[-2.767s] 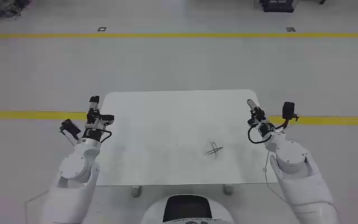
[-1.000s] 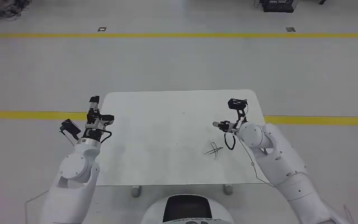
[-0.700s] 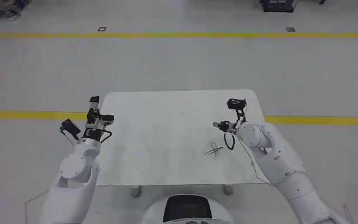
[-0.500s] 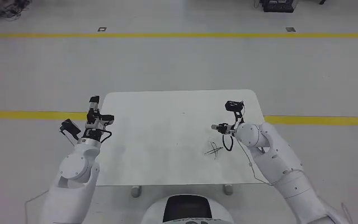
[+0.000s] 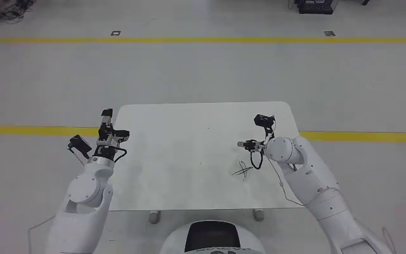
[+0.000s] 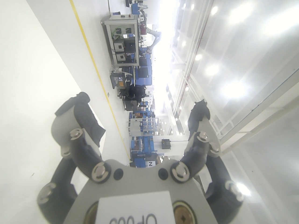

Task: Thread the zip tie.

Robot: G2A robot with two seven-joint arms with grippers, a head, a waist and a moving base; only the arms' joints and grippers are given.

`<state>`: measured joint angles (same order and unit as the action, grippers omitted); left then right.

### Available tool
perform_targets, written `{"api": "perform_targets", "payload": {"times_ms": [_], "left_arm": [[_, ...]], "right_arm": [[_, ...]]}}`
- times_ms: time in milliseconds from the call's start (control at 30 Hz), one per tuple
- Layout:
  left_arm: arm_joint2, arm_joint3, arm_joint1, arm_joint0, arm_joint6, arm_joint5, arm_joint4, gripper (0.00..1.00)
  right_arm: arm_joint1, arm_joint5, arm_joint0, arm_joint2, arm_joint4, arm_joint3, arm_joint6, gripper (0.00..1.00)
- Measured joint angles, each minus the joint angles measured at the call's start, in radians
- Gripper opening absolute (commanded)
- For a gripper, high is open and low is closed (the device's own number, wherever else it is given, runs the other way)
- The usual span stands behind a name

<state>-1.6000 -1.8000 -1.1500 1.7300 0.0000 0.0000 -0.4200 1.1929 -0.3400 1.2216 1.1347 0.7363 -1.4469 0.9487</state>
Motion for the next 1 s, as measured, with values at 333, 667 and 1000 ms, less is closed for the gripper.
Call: {"api": "perform_targets", "payload": {"times_ms": [333, 667, 1000], "left_arm": [[0.0, 0.0, 0.0, 0.0, 0.0, 0.0, 0.0, 1.0], [0.0, 0.0, 0.0, 0.0, 0.0, 0.0, 0.0, 1.0], [0.0, 0.0, 0.0, 0.0, 0.0, 0.0, 0.0, 1.0]], "right_arm": [[0.037, 0.0, -0.002, -0.066, 0.278, -0.078, 0.192, 1.0], [0.133, 0.0, -0.021, -0.056, 0.471, -0.035, 0.375, 1.0], [0.234, 0.0, -0.029, -0.009, 0.581, 0.038, 0.439, 1.0]]}}
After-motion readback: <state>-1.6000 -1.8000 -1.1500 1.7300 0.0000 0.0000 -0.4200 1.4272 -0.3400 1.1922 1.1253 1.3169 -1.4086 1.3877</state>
